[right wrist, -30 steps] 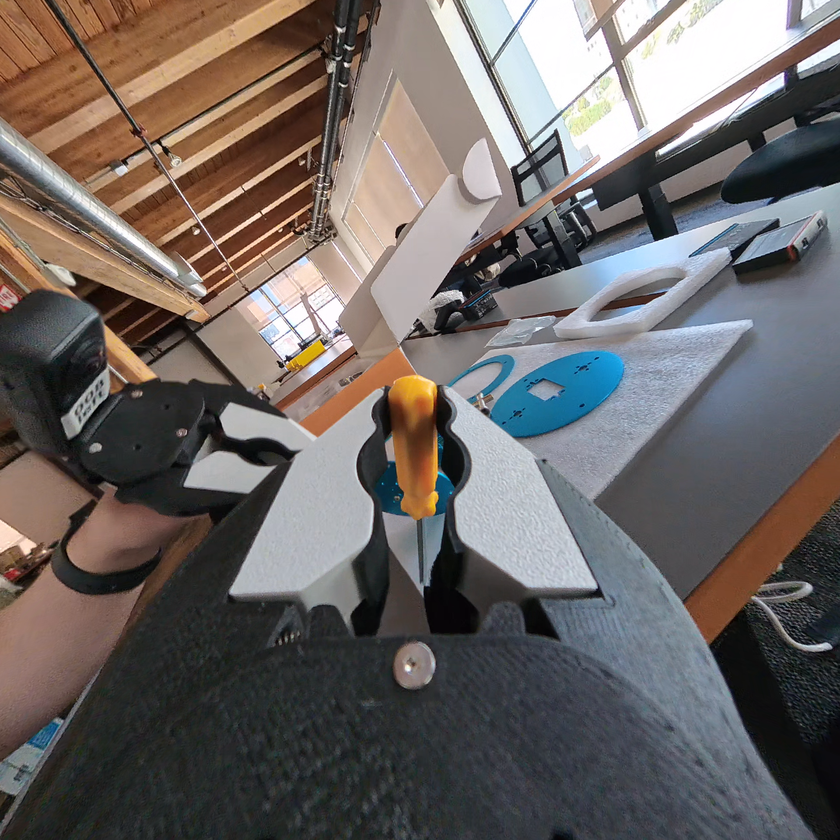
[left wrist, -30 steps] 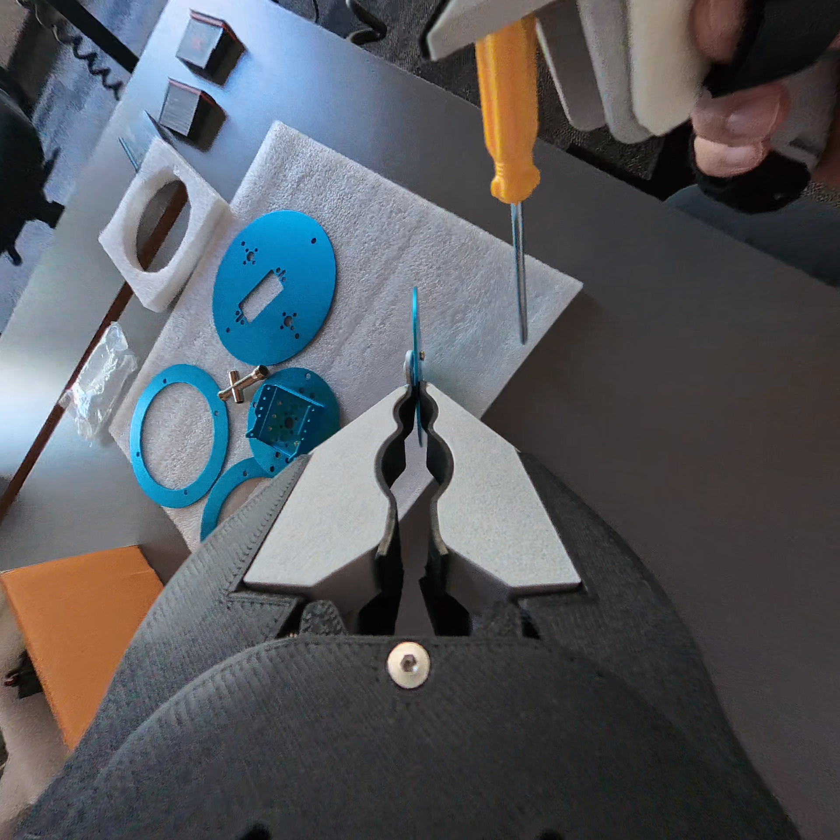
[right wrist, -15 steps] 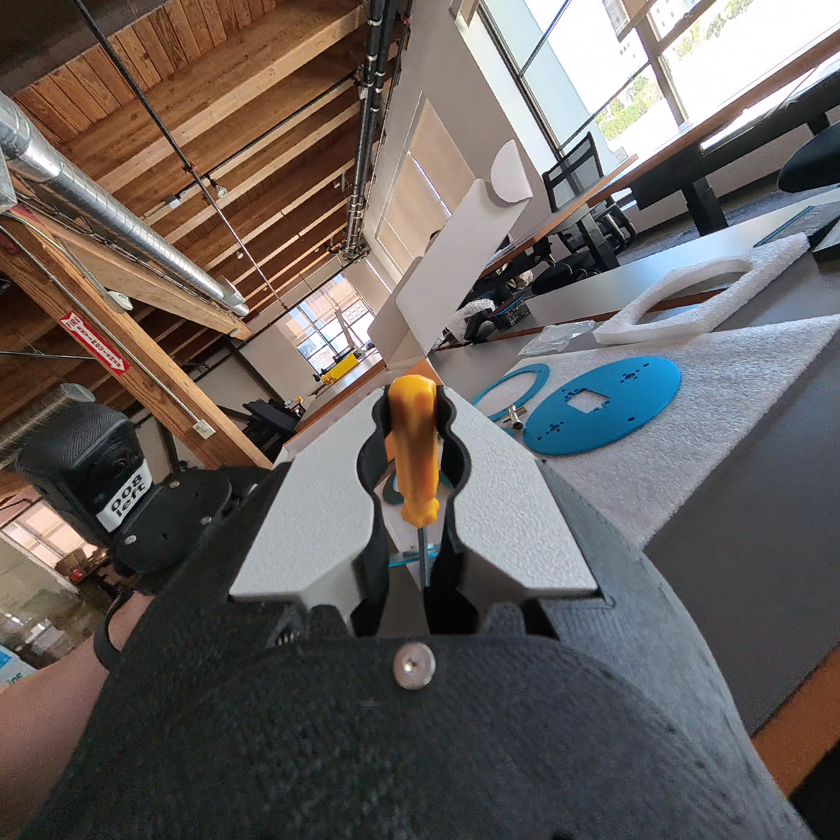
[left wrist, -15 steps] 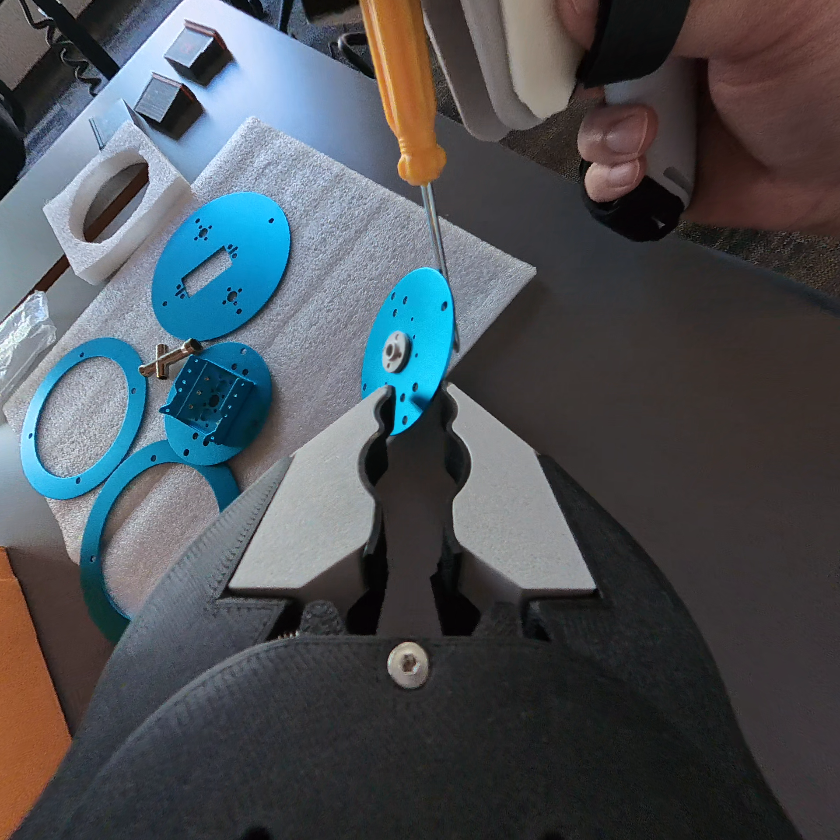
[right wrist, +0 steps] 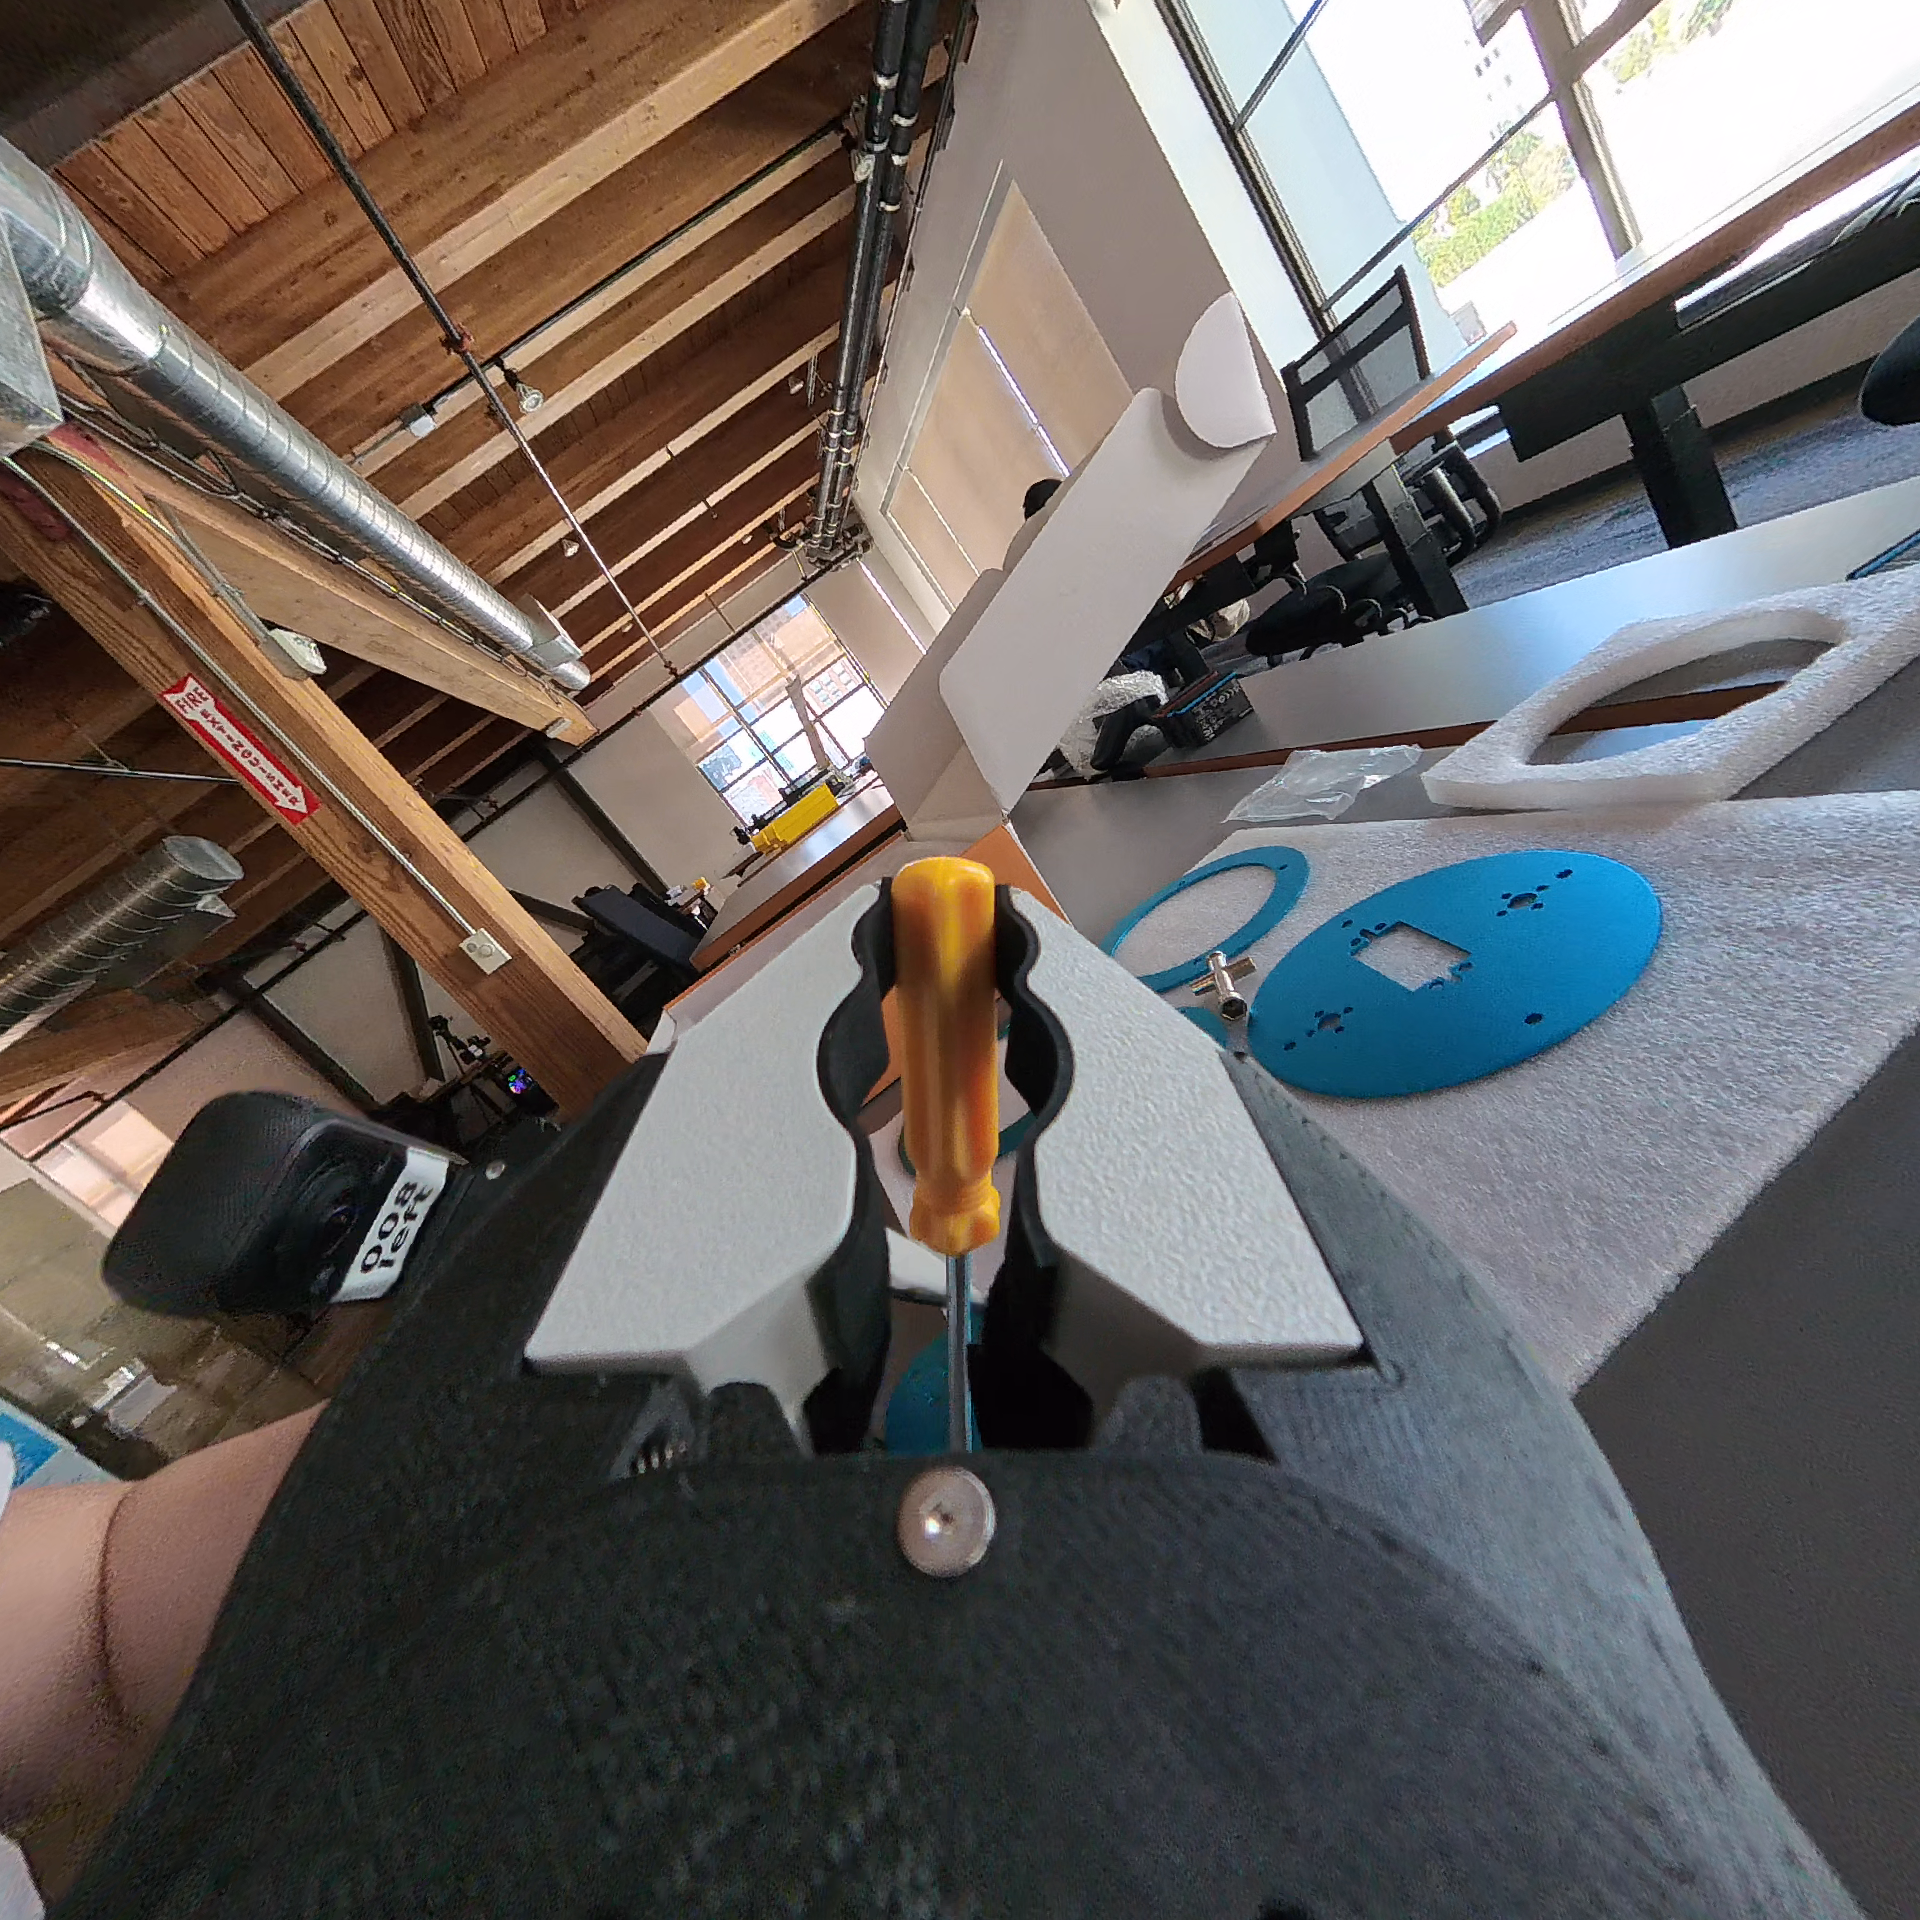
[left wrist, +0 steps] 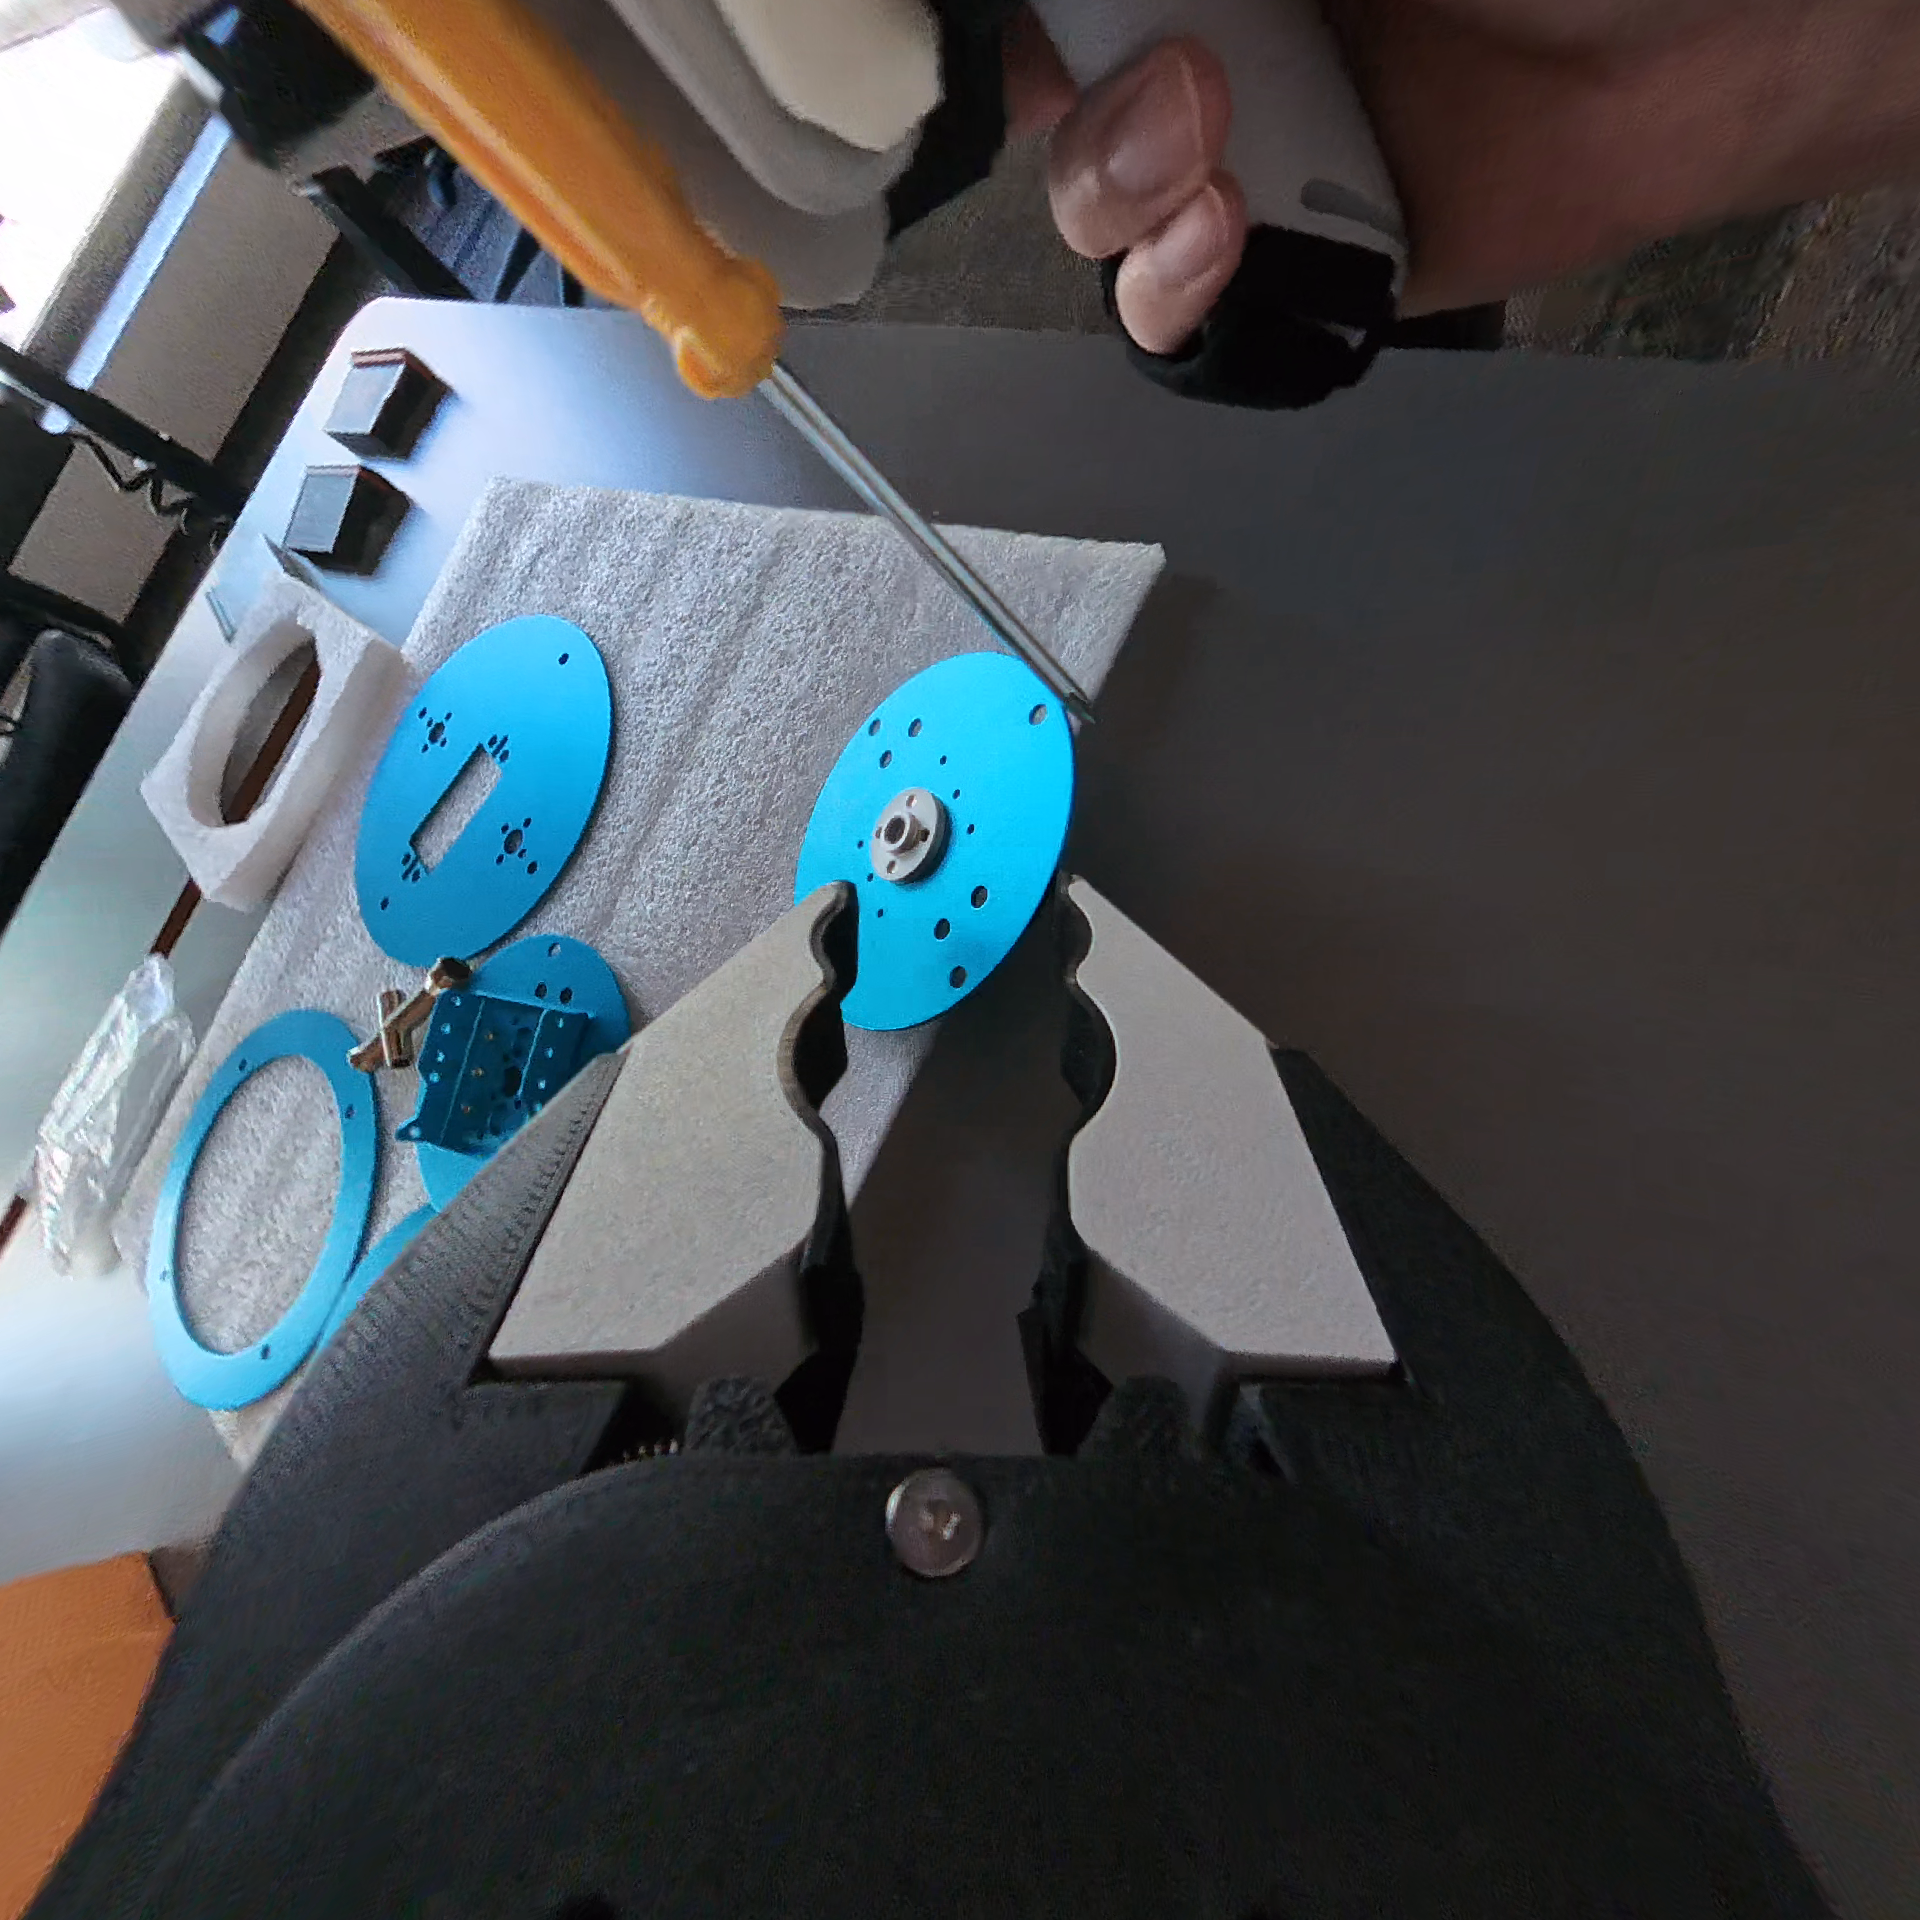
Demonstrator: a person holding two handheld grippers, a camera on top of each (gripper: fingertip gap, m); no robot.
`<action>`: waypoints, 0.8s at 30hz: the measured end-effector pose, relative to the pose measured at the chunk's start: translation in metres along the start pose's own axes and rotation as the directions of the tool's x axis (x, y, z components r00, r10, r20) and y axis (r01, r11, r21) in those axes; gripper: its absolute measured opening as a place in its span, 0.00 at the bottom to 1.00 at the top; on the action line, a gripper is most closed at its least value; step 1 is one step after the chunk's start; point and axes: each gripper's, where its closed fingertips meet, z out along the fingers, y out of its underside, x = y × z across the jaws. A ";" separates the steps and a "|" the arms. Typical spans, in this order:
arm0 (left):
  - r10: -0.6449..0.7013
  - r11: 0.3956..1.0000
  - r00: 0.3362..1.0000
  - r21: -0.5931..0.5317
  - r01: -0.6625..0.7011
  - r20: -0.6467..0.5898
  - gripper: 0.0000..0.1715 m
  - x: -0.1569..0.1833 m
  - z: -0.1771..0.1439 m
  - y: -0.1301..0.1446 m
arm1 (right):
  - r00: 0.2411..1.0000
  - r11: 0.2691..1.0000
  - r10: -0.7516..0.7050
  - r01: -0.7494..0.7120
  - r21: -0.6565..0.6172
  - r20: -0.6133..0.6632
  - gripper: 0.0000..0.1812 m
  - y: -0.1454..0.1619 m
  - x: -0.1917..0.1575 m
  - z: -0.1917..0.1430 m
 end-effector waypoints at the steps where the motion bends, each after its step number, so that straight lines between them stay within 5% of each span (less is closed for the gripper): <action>1: 0.049 0.999 0.999 -0.008 -0.049 -0.005 0.20 0.000 0.002 0.001 | 1.000 1.000 -0.001 0.001 -0.001 -0.002 0.09 0.000 0.001 0.001; 9: 0.081 0.996 0.993 -0.017 -0.083 -0.084 0.17 0.002 0.009 0.008 | 1.000 1.000 -0.017 0.016 -0.025 -0.018 0.09 -0.006 0.004 -0.005; 14: -0.106 0.992 0.975 0.042 0.116 -0.194 0.27 0.005 -0.002 -0.002 | 0.997 0.987 -0.078 0.081 -0.139 0.022 0.09 -0.008 -0.004 -0.008; 19: -0.356 0.856 0.864 0.247 0.454 -0.357 0.16 -0.026 -0.029 -0.048 | 0.978 0.957 -0.130 0.167 -0.237 0.163 0.09 -0.005 -0.037 0.011; 24: -0.396 0.763 0.695 0.206 0.613 -0.601 0.16 -0.031 -0.024 -0.072 | 0.947 0.951 -0.162 0.225 -0.211 0.279 0.09 -0.017 -0.067 0.042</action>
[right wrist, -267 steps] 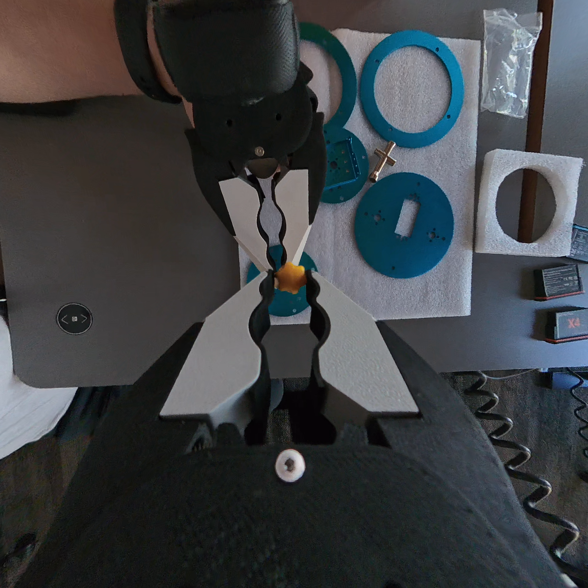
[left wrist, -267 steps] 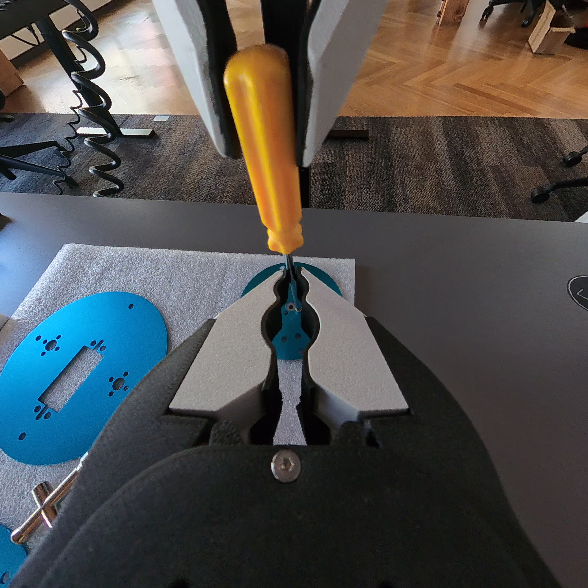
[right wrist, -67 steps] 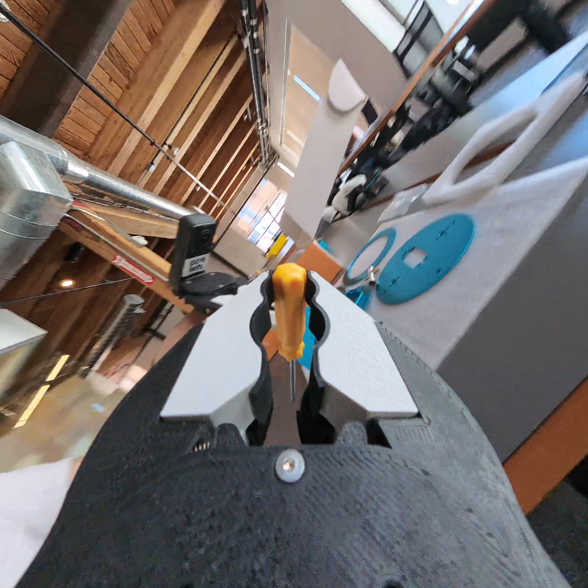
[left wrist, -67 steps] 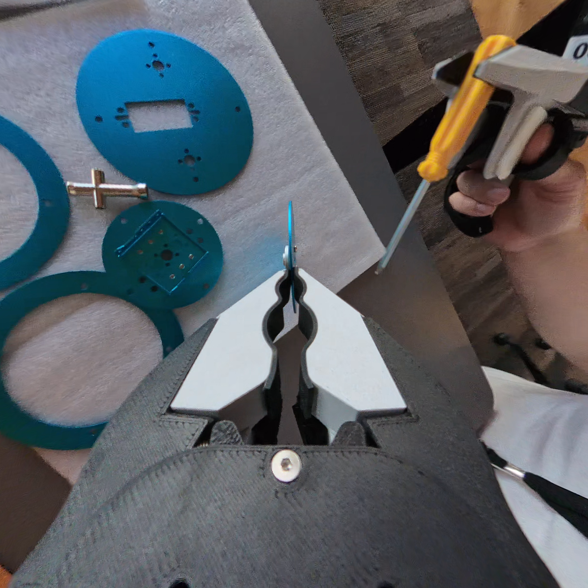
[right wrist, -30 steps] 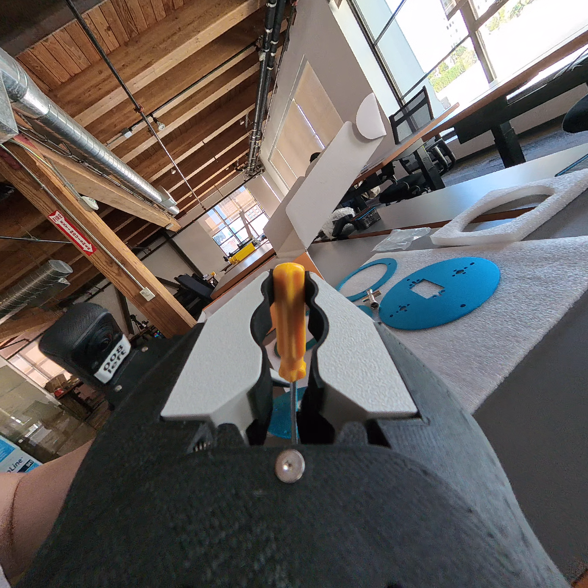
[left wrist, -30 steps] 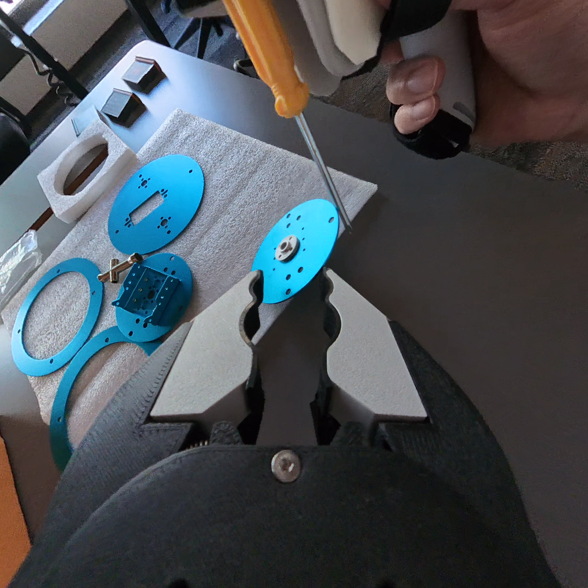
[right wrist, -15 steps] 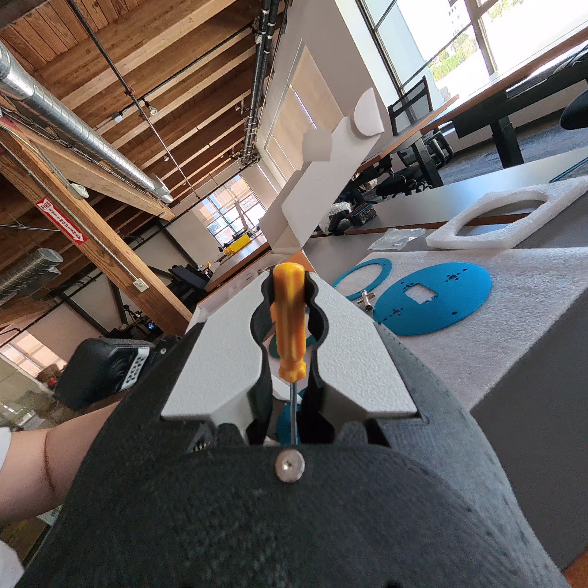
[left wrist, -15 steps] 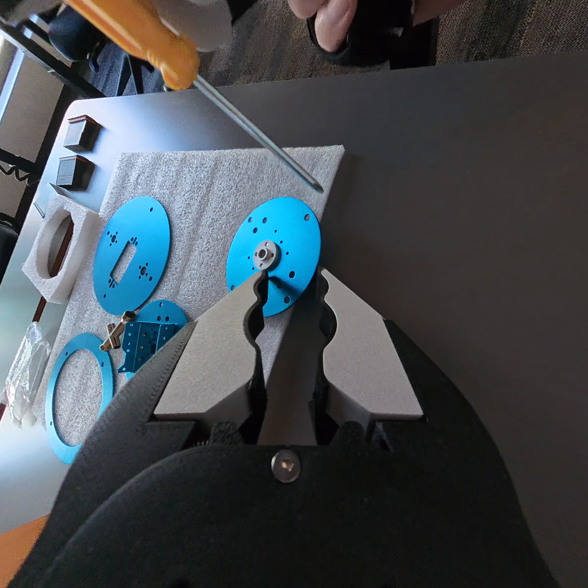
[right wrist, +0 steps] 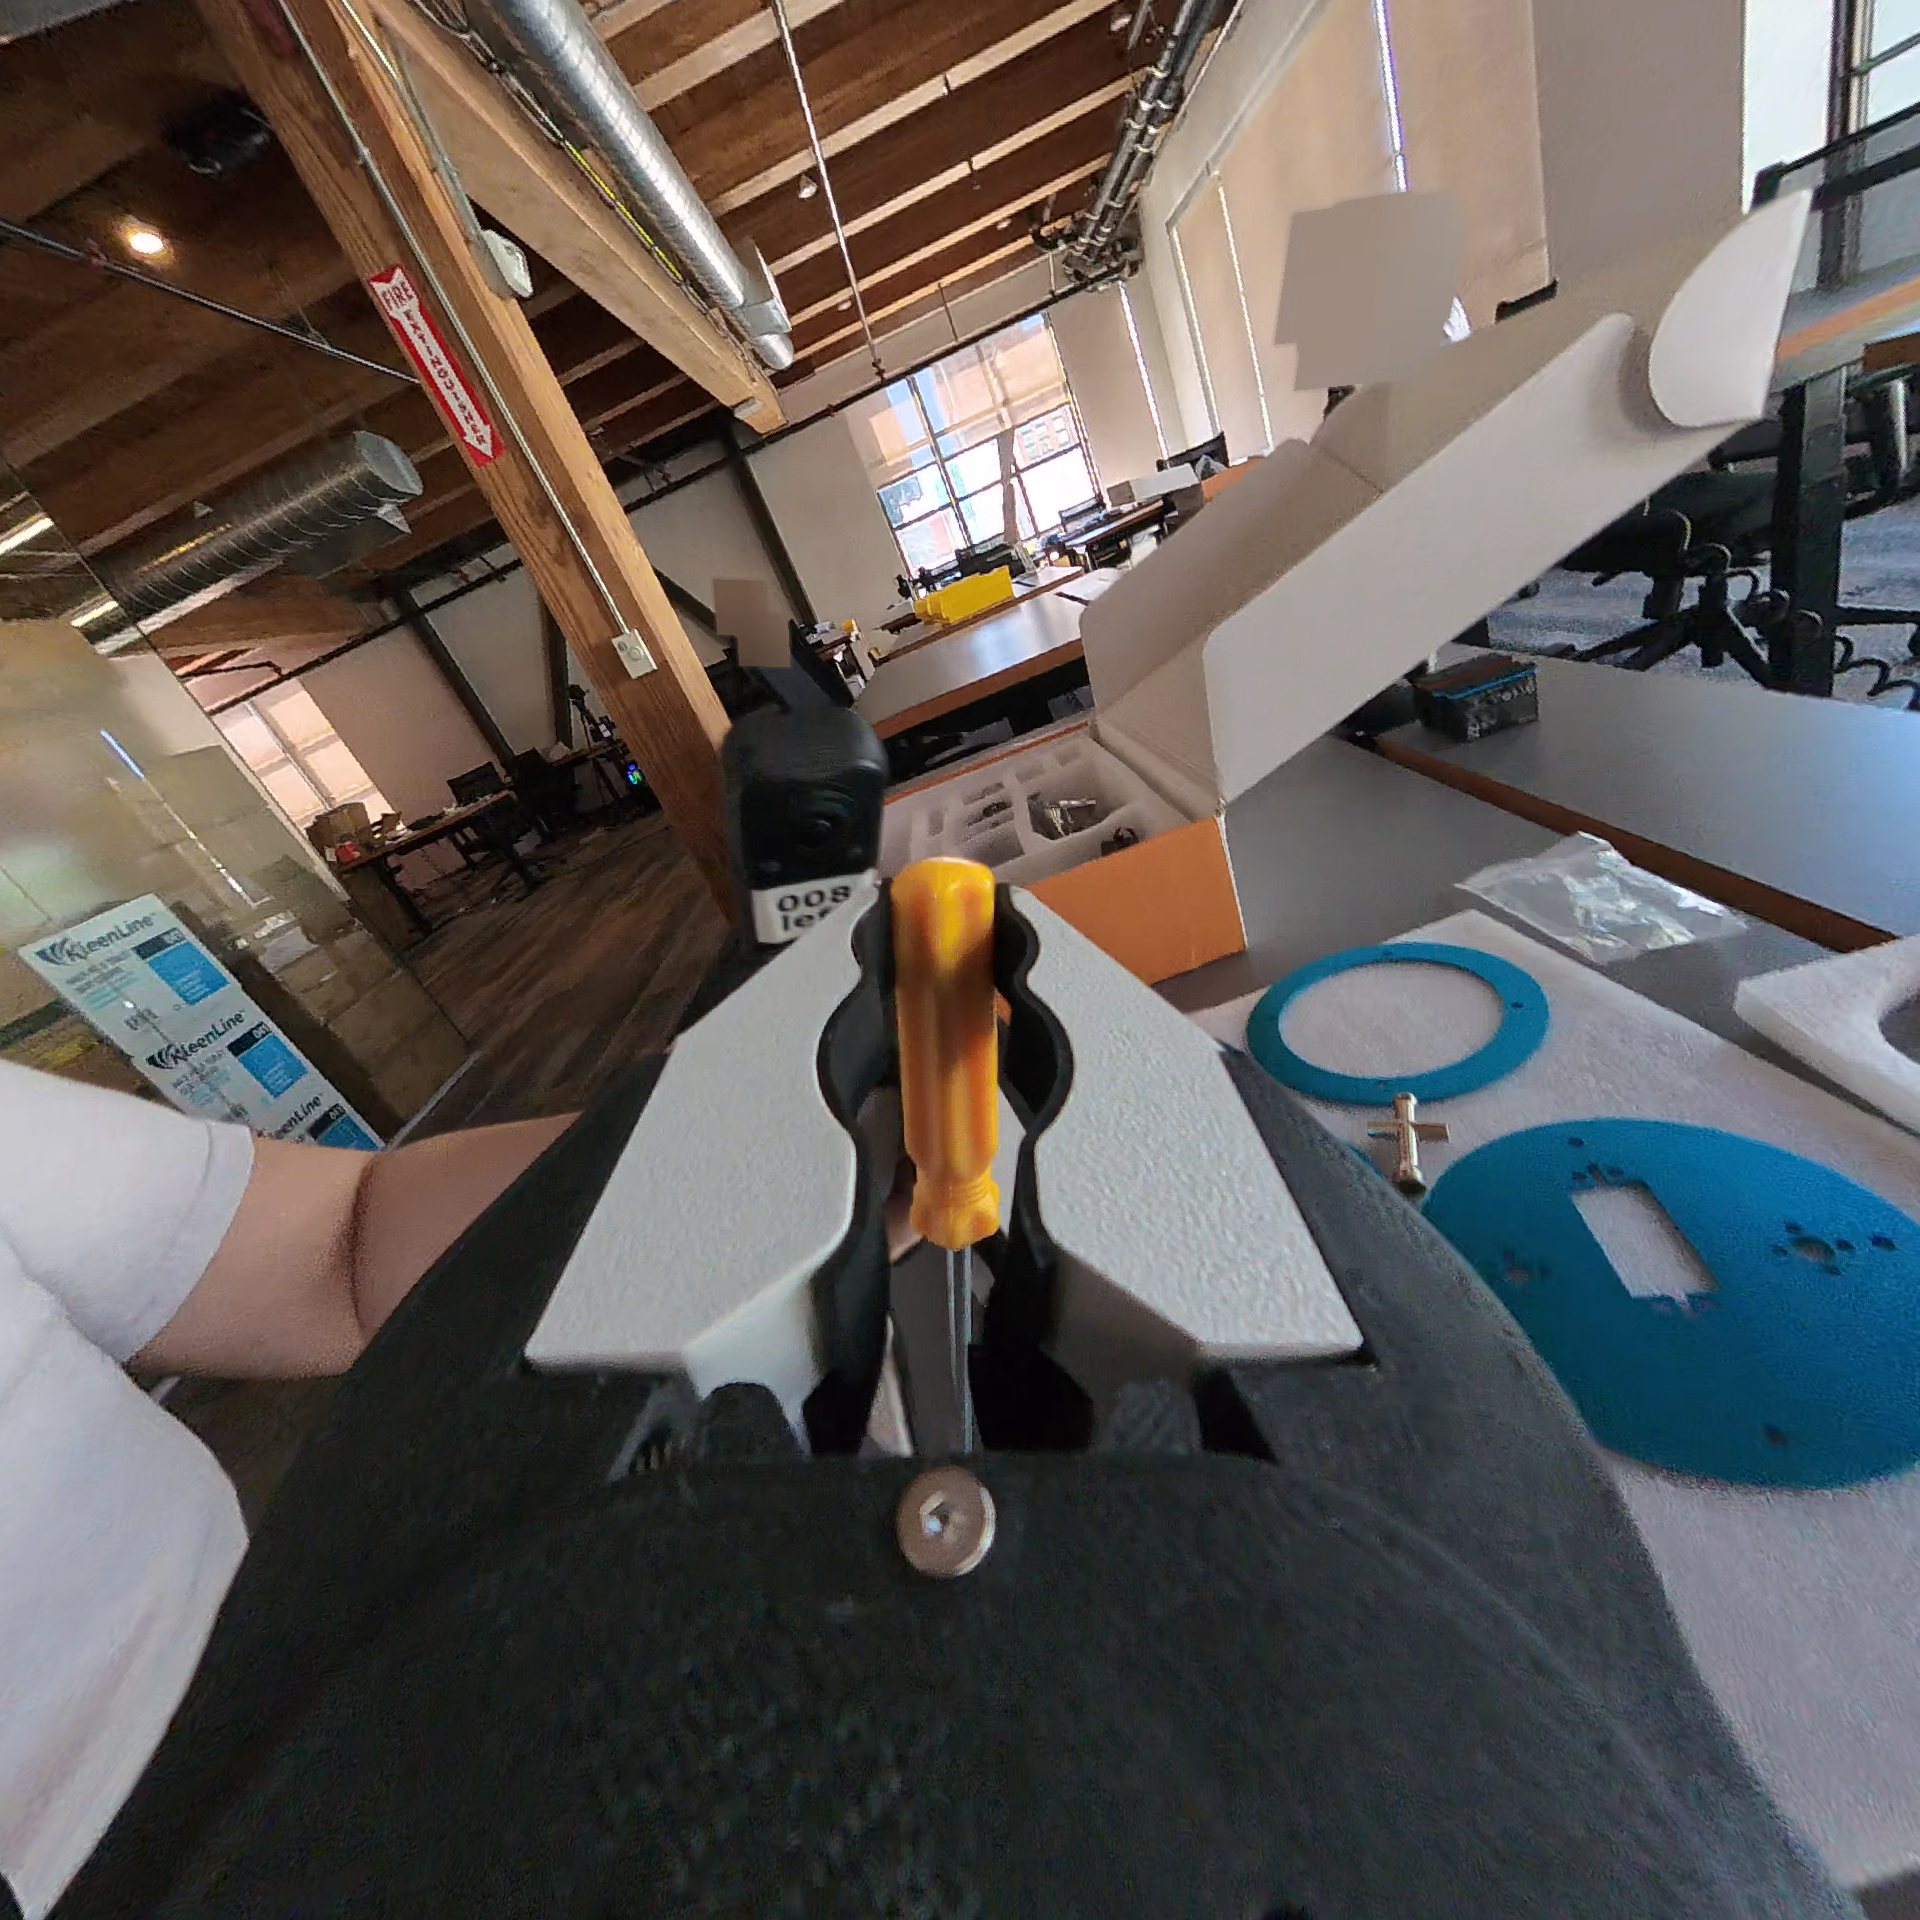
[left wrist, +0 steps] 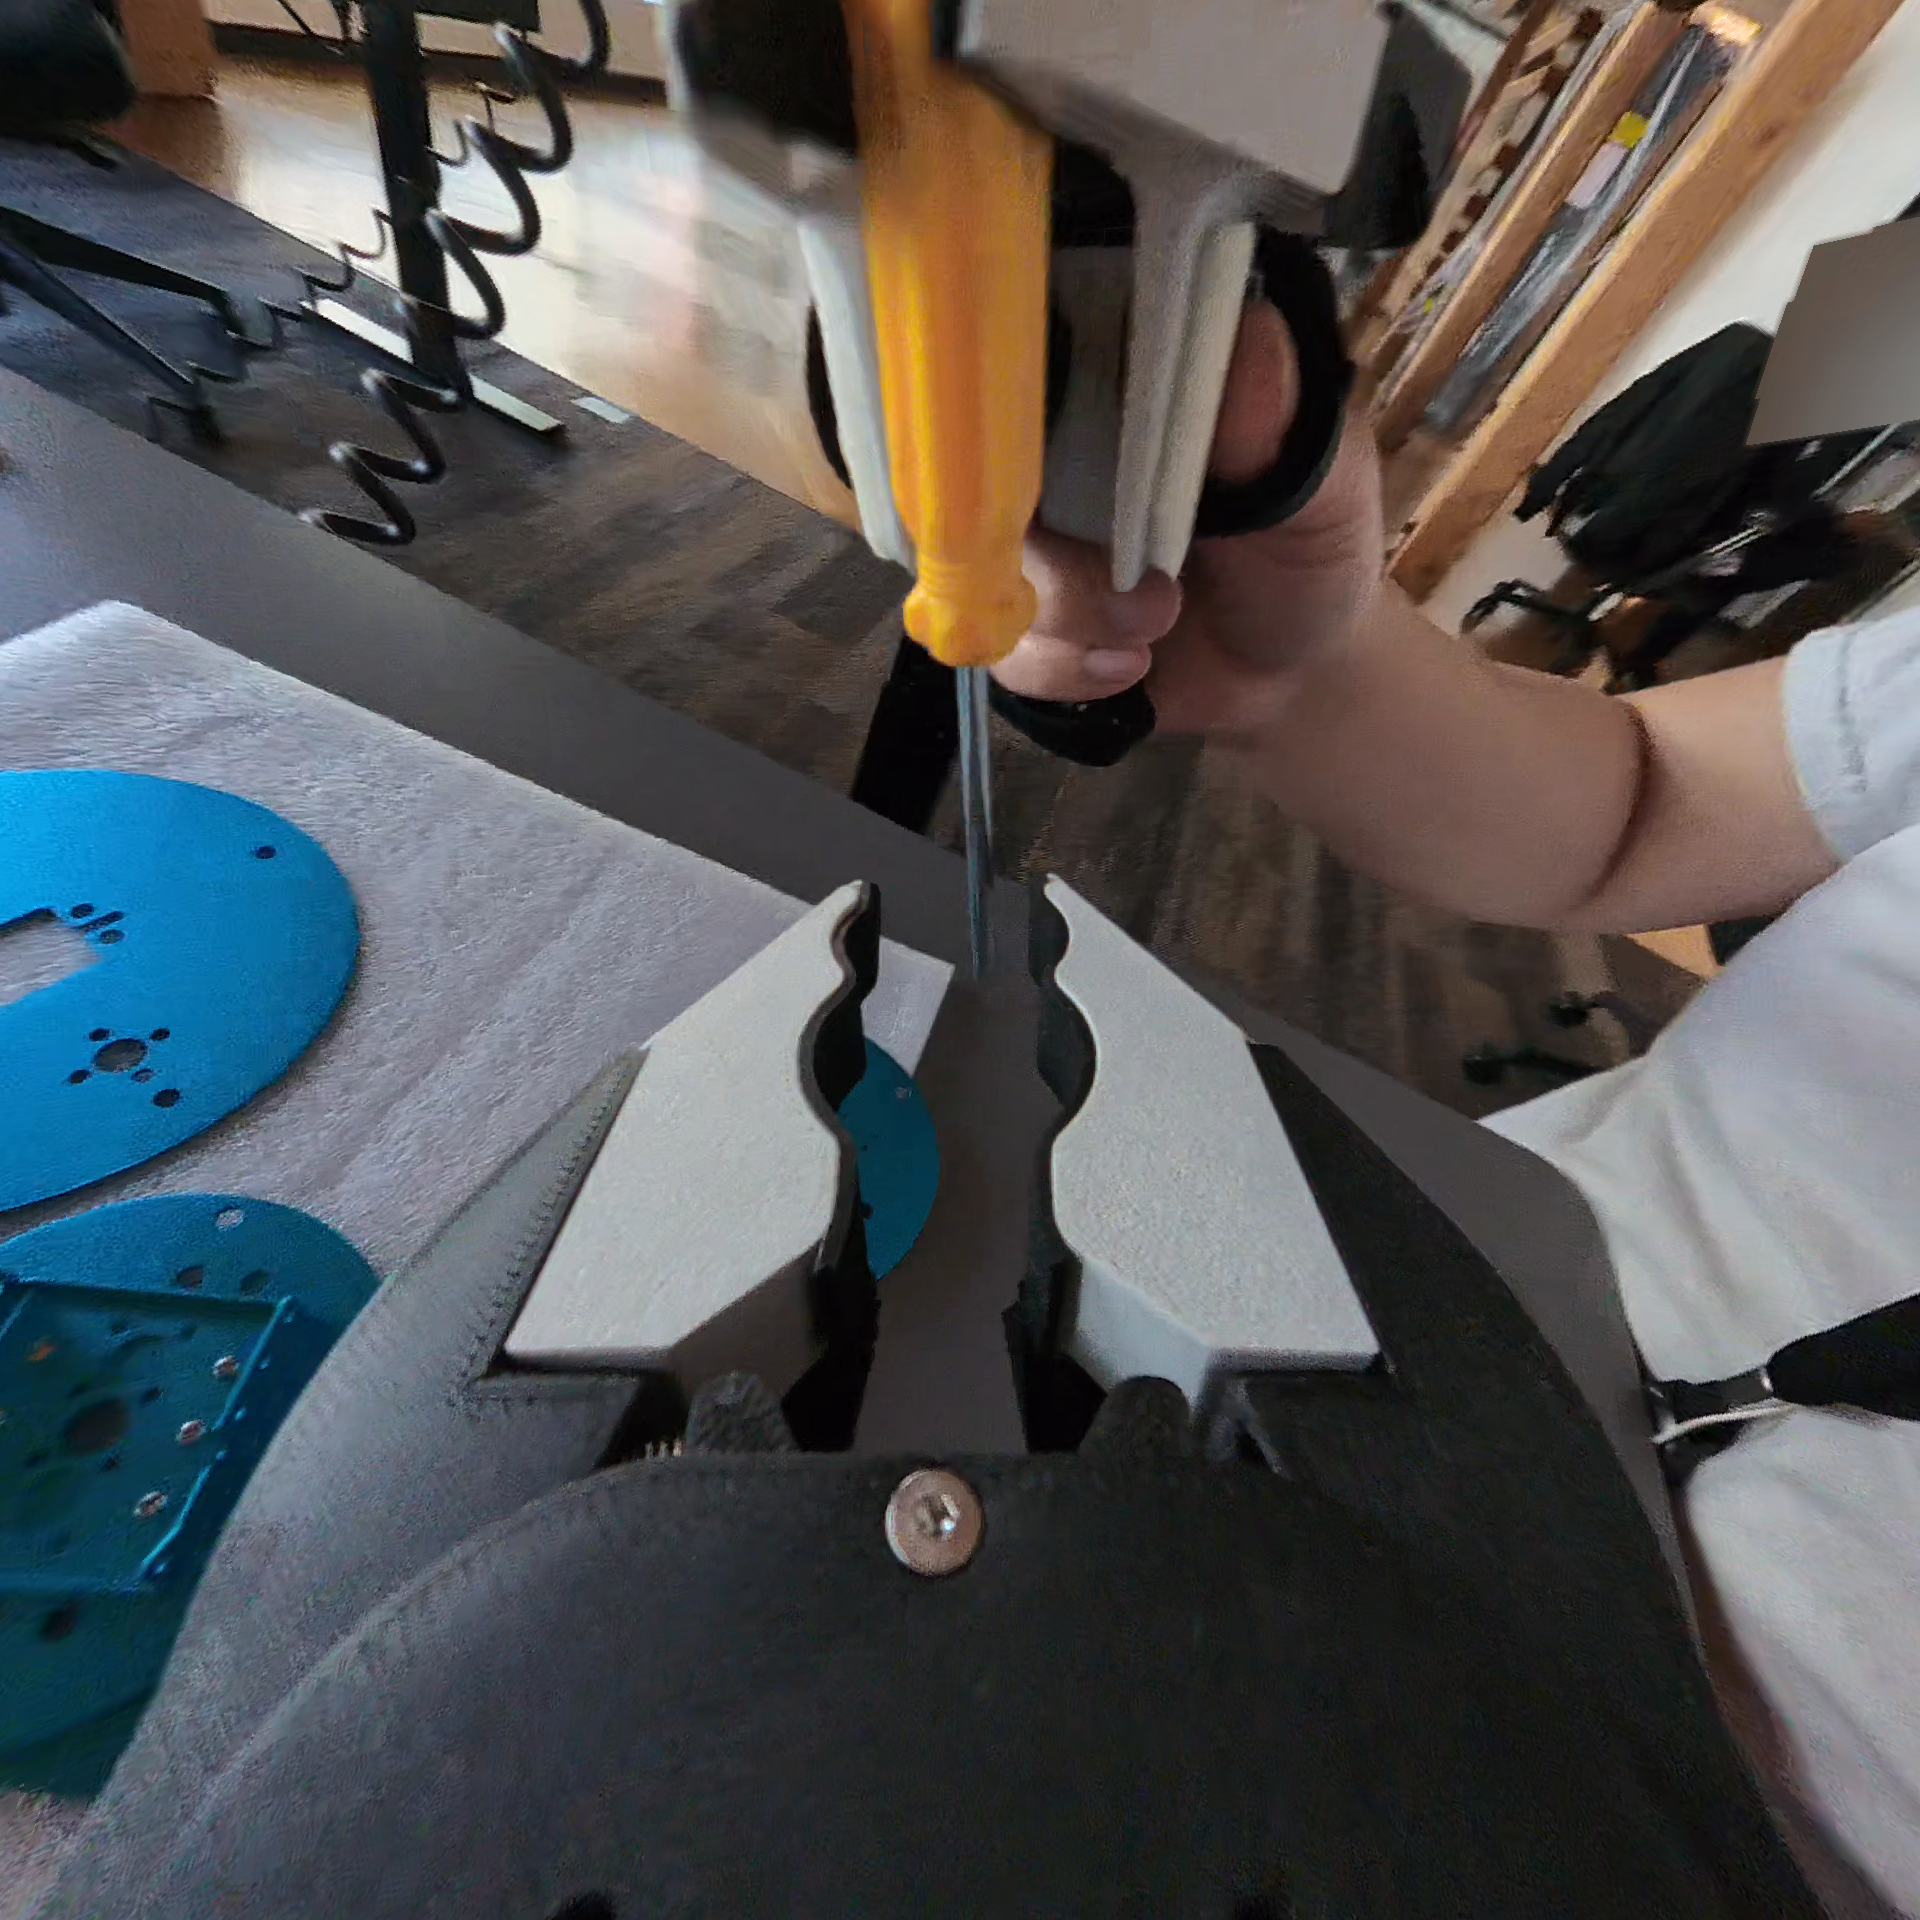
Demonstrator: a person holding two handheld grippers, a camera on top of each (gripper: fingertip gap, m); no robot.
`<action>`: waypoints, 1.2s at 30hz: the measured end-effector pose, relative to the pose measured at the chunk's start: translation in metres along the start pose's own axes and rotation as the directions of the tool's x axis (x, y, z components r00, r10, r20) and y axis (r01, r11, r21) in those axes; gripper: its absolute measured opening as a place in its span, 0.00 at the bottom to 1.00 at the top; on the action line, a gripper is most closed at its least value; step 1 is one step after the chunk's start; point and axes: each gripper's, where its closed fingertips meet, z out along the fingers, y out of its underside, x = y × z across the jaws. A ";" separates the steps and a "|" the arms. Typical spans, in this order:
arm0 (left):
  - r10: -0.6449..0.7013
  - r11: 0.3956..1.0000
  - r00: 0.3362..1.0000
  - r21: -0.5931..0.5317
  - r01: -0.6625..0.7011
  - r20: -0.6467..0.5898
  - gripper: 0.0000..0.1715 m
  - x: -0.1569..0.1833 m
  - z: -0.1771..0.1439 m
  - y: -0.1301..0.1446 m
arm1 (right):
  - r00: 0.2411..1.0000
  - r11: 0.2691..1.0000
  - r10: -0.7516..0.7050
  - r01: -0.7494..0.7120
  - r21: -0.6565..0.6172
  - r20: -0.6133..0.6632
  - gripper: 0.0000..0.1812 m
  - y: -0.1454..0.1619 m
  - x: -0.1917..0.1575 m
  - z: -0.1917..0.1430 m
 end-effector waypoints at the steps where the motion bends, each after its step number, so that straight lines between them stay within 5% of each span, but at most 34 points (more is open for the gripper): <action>1: -0.016 1.000 1.000 0.000 0.016 -0.015 0.16 -0.002 0.001 -0.001 | 1.000 1.000 0.003 -0.003 0.013 0.012 0.09 -0.004 -0.002 0.003; 4: 0.040 0.999 0.998 0.005 -0.040 -0.056 0.01 0.004 0.003 -0.002 | 0.999 0.998 0.030 -0.031 0.045 0.027 0.09 -0.010 -0.004 0.003; 11: 0.150 0.970 0.988 -0.192 -0.151 -0.020 0.02 0.013 -0.026 0.019 | 0.993 0.996 0.053 -0.045 -0.073 0.107 0.10 0.009 -0.020 -0.033; 16: 0.230 0.864 0.972 -0.448 -0.231 -0.057 0.01 0.030 -0.052 0.053 | 0.984 0.965 -0.132 0.154 -0.212 0.116 0.40 0.055 -0.036 -0.065; 20: 0.184 0.797 0.980 -0.570 -0.197 -0.082 0.01 0.032 -0.059 0.085 | 0.945 0.897 -0.309 0.326 -0.299 0.105 0.44 0.087 -0.046 -0.076; 22: 0.135 0.784 0.986 -0.598 -0.164 -0.093 0.01 0.034 -0.061 0.095 | 0.839 0.760 -0.527 0.537 -0.367 0.137 0.36 0.102 -0.055 -0.078; 26: 0.102 0.745 0.988 -0.649 -0.156 -0.120 0.01 0.040 -0.065 0.109 | 0.479 0.285 -0.837 0.796 -0.533 0.267 0.28 0.130 -0.048 -0.082; 34: 0.032 0.711 0.994 -0.697 -0.093 -0.100 0.01 0.048 -0.058 0.118 | 0.233 -0.177 -0.840 0.737 -0.653 0.491 0.20 0.176 -0.025 -0.081; 36: 0.011 0.714 0.995 -0.696 -0.076 -0.098 0.02 0.051 -0.056 0.116 | 0.218 -0.214 -0.837 0.714 -0.667 0.501 0.17 0.182 -0.022 -0.081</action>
